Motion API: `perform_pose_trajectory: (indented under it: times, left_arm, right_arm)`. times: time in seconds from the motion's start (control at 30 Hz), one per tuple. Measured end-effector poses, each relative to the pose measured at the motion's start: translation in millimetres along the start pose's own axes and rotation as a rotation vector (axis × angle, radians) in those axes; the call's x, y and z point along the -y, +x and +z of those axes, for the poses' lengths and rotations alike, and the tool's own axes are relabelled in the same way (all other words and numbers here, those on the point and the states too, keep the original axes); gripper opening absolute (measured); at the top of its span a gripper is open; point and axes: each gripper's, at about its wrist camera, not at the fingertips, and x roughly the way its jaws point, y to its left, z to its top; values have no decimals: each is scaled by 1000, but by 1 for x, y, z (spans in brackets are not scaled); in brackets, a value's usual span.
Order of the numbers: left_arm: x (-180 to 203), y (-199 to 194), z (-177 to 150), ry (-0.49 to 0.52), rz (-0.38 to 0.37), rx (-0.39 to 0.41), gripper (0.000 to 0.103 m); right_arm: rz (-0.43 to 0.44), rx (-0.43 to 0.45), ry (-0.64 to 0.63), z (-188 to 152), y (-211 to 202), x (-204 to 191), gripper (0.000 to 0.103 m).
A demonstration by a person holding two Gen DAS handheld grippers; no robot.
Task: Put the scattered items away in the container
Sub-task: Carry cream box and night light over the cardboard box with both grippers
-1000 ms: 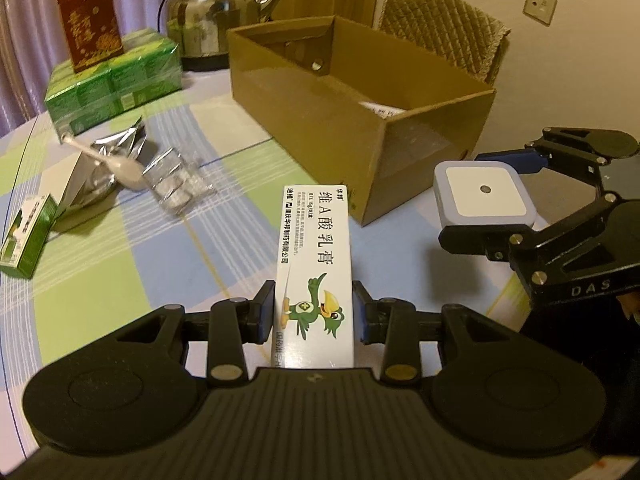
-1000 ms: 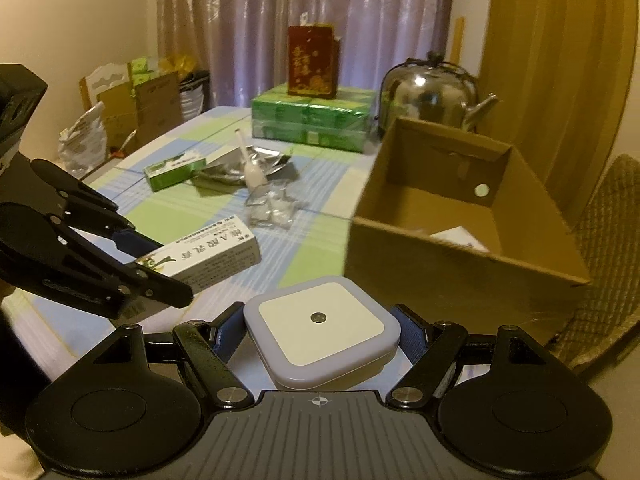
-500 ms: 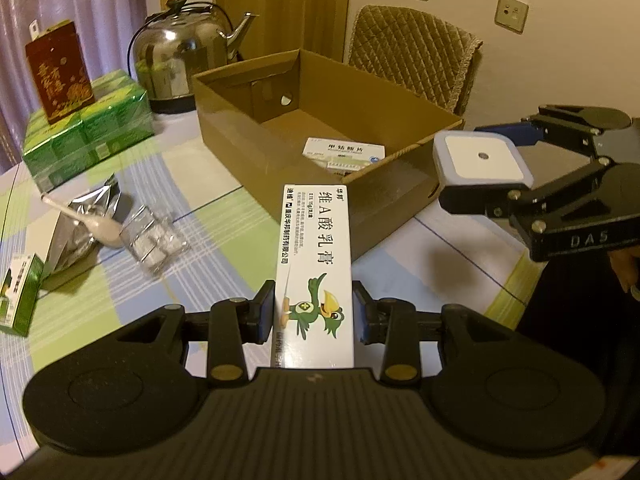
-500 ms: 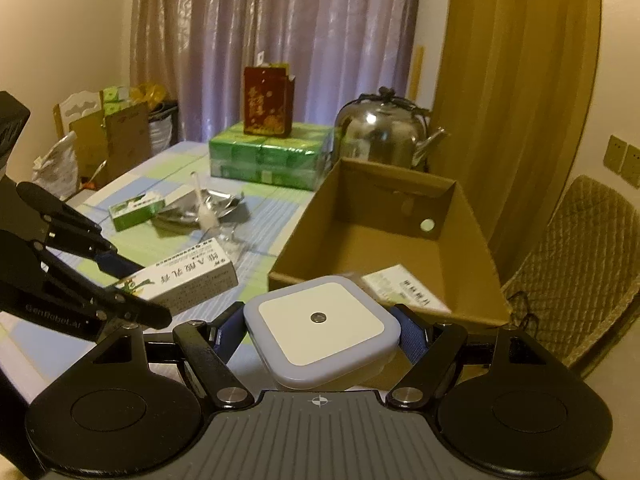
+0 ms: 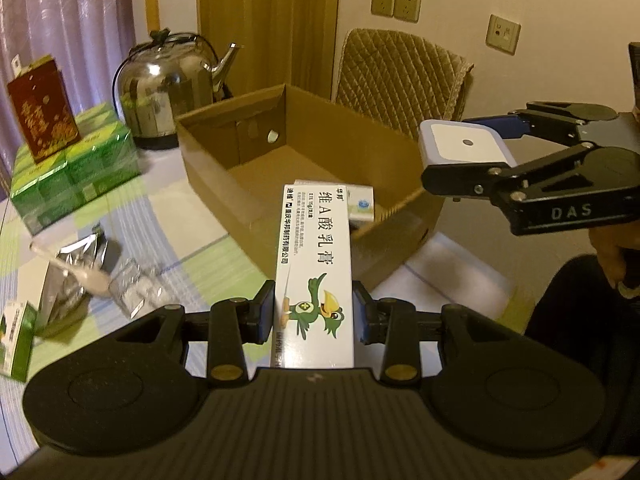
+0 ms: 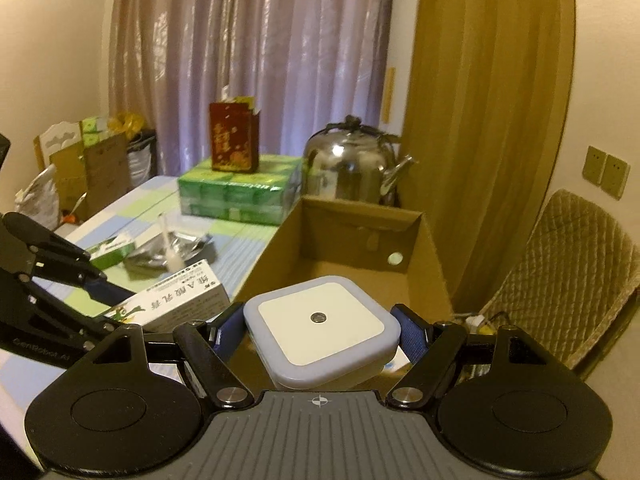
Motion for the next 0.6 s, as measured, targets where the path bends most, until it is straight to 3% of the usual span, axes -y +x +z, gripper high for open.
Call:
perform_pose_trajectory:
  times: [0.27,0.6]
  left_arm:
    - [3,25,41,23,-13,18,33]
    - [-5,82,79,9,-48,-16,33]
  right_arm:
    - [-38,-3,-7,21,34,38,75]
    - [-31,-91,-123,12,89,54,75]
